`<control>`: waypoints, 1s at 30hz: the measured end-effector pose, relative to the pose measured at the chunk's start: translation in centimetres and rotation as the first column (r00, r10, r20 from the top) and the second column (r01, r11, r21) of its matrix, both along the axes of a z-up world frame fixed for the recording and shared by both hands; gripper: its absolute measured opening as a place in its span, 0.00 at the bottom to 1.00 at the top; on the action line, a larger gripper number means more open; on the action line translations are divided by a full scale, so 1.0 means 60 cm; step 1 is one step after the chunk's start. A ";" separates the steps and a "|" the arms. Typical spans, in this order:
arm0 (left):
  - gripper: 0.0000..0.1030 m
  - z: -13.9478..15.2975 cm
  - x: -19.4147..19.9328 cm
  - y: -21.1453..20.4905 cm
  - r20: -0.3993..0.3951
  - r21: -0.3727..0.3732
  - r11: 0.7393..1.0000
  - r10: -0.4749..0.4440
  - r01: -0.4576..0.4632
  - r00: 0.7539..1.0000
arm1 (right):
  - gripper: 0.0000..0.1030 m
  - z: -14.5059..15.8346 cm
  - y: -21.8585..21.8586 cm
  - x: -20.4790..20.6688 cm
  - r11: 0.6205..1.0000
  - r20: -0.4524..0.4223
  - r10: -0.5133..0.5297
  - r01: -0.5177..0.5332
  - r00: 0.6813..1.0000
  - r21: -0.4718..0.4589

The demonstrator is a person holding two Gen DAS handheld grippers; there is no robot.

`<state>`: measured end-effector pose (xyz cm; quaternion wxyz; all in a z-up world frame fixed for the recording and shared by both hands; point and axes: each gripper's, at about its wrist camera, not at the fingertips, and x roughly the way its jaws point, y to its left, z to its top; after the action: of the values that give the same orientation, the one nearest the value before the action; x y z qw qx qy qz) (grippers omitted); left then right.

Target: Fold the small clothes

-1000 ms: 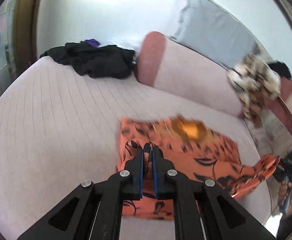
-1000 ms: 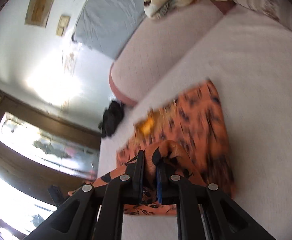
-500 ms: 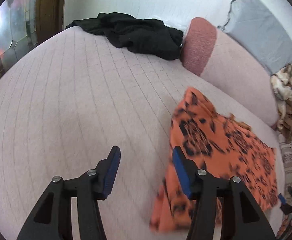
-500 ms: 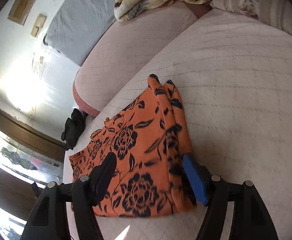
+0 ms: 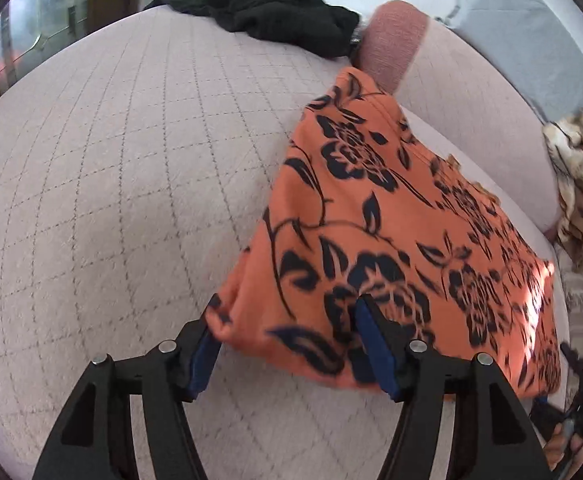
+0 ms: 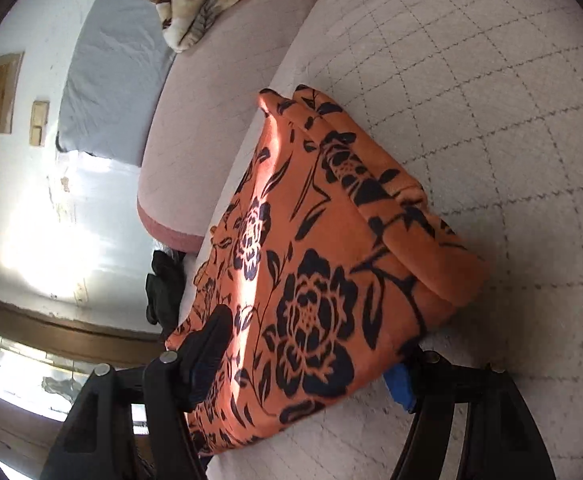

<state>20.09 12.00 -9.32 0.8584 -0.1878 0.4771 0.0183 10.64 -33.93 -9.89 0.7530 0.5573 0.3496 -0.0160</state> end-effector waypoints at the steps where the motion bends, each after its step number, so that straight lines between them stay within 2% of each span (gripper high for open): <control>1: 0.57 0.000 0.010 0.000 0.005 -0.005 1.000 0.011 -0.011 1.000 | 0.67 -0.007 -0.004 0.003 0.999 -0.008 -0.040 0.040 0.999 0.020; 2: 0.17 -0.002 0.020 0.000 -0.006 0.001 1.000 0.019 -0.019 1.000 | 0.64 -0.009 -0.006 0.004 0.996 -0.009 -0.076 0.076 0.997 0.039; 3: 0.17 -0.004 0.027 0.004 -0.019 -0.014 1.000 0.017 -0.017 1.000 | 0.57 -0.007 -0.007 0.012 0.996 -0.008 -0.078 0.079 0.997 0.038; 4: 0.15 0.001 0.031 0.010 -0.029 -0.019 0.999 0.026 -0.026 0.999 | 0.18 -0.008 -0.006 0.022 0.998 -0.013 -0.055 0.055 0.998 0.036; 5: 0.13 0.010 0.034 0.013 -0.030 -0.022 0.999 0.023 -0.023 0.999 | 0.14 -0.011 -0.007 0.029 0.998 -0.024 -0.044 0.045 0.999 0.048; 7: 0.13 0.044 0.033 0.010 0.011 -0.015 1.000 0.003 -0.003 1.000 | 0.13 0.008 -0.012 0.033 0.999 -0.013 -0.025 0.026 1.000 0.028; 9: 0.13 0.096 0.017 0.010 0.094 0.012 1.000 -0.018 0.017 0.995 | 0.13 0.059 -0.007 0.035 0.999 0.043 0.015 -0.013 0.999 -0.037; 13: 0.13 0.190 -0.038 0.013 0.201 0.004 0.999 -0.033 0.033 0.979 | 0.13 0.159 0.011 0.024 0.991 0.128 0.071 -0.056 0.989 -0.118; 15: 0.13 0.216 -0.081 0.019 0.232 0.007 0.999 -0.049 0.049 0.972 | 0.13 0.197 0.020 -0.006 0.987 0.159 0.095 -0.072 0.983 -0.147; 17: 0.13 0.215 -0.130 0.027 0.221 0.001 0.997 -0.070 0.072 0.973 | 0.13 0.219 0.026 -0.052 0.986 0.173 0.107 -0.081 0.979 -0.149; 18: 0.13 0.206 -0.155 0.031 0.207 0.009 0.996 -0.089 0.089 0.974 | 0.13 0.221 0.029 -0.081 0.985 0.170 0.107 -0.081 0.980 -0.154; 20: 0.14 0.155 -0.195 0.032 0.138 0.025 0.994 -0.112 0.110 0.984 | 0.14 0.199 0.035 -0.153 0.983 0.133 0.105 -0.083 0.986 -0.162; 22: 0.18 0.077 -0.213 0.032 0.021 0.042 0.990 -0.133 0.132 0.991 | 0.18 0.138 0.034 -0.217 0.989 0.046 0.099 -0.093 0.994 -0.119; 23: 0.22 0.037 -0.214 0.038 -0.050 0.047 0.991 -0.126 0.128 0.991 | 0.22 0.094 0.031 -0.243 0.990 -0.025 0.098 -0.100 0.995 -0.101; 24: 0.26 0.002 -0.216 0.052 -0.099 0.017 0.994 -0.107 0.110 0.989 | 0.22 0.050 0.024 -0.263 0.992 -0.117 0.089 -0.099 0.989 -0.079; 25: 0.26 0.002 -0.225 0.069 -0.043 -0.042 0.995 -0.092 0.090 0.995 | 0.26 0.008 0.015 -0.284 0.997 -0.171 0.079 -0.082 0.982 -0.010; 26: 0.32 0.011 -0.227 0.076 -0.041 -0.046 0.996 -0.082 0.080 0.996 | 0.27 -0.007 0.005 -0.305 0.996 -0.111 0.057 -0.049 0.992 0.072; 27: 0.35 0.025 -0.227 0.080 -0.051 -0.015 0.998 -0.064 0.063 0.997 | 0.29 0.000 -0.001 -0.318 0.997 -0.117 0.038 -0.030 0.992 0.066; 28: 0.38 0.043 -0.228 0.084 -0.032 0.020 0.999 -0.042 0.043 0.999 | 0.35 0.021 -0.004 -0.326 1.000 -0.123 0.027 -0.027 0.992 0.001; 30: 0.45 0.080 -0.238 0.095 0.039 0.062 0.998 -0.024 0.021 0.999 | 0.38 0.063 -0.009 -0.334 0.994 -0.109 0.005 -0.017 0.994 -0.106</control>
<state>5.83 17.67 -4.52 0.8731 -0.1563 0.4614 0.0195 -9.42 -34.46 -6.11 0.7617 0.5125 0.3918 -0.0607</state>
